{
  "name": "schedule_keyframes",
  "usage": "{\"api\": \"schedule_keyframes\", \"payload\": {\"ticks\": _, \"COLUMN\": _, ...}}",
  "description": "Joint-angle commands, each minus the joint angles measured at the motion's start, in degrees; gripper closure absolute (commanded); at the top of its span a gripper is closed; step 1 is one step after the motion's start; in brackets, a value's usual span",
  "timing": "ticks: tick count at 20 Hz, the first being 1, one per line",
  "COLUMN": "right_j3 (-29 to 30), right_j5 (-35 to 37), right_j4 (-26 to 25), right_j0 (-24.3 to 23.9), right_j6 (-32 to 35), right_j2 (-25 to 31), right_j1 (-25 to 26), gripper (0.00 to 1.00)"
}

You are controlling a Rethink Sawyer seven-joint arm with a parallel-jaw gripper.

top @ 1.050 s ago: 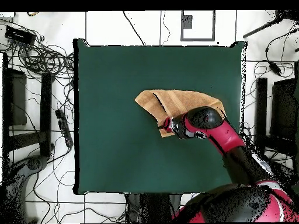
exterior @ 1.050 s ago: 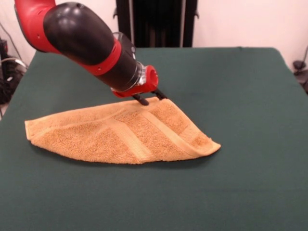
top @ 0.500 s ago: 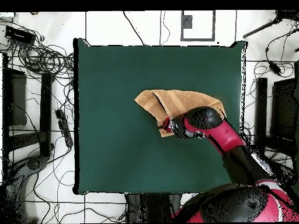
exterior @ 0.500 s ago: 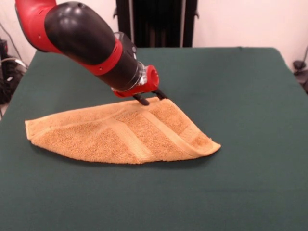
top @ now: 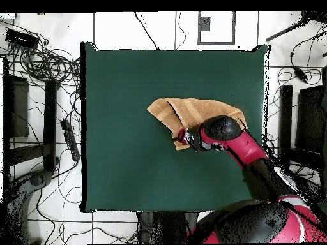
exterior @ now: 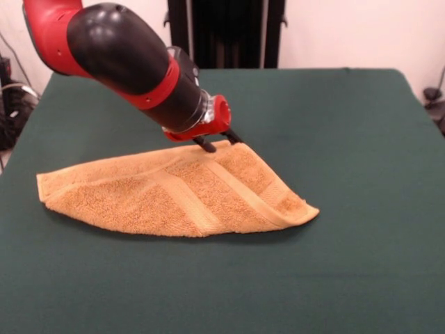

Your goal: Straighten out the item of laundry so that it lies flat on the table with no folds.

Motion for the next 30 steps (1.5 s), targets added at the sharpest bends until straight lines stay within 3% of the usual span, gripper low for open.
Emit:
{"api": "schedule_keyframes", "payload": {"ticks": 1, "right_j3": -1.54, "right_j5": -2.13, "right_j4": -0.61, "right_j0": 6.92, "right_j6": 9.59, "right_j2": 1.52, "right_j1": 11.85, "gripper": 0.00}}
{"api": "schedule_keyframes", "payload": {"ticks": 5, "right_j3": 0.53, "right_j5": -8.52, "right_j4": 0.06, "right_j0": 5.73, "right_j6": 8.58, "right_j2": 2.57, "right_j1": 9.70, "gripper": 0.00}}
{"api": "schedule_keyframes", "payload": {"ticks": 16, "right_j3": -0.64, "right_j5": -7.68, "right_j4": -0.95, "right_j0": 6.55, "right_j6": 8.34, "right_j2": 1.62, "right_j1": 6.94, "gripper": 0.00}}
{"api": "schedule_keyframes", "payload": {"ticks": 24, "right_j3": -6.58, "right_j5": -5.64, "right_j4": -1.56, "right_j0": 7.75, "right_j6": 6.66, "right_j2": 0.65, "right_j1": 11.15, "gripper": 0.00}}
{"api": "schedule_keyframes", "payload": {"ticks": 30, "right_j3": -4.25, "right_j5": -8.42, "right_j4": -1.42, "right_j0": 7.99, "right_j6": 7.68, "right_j2": 0.28, "right_j1": 11.59, "gripper": 0.00}}
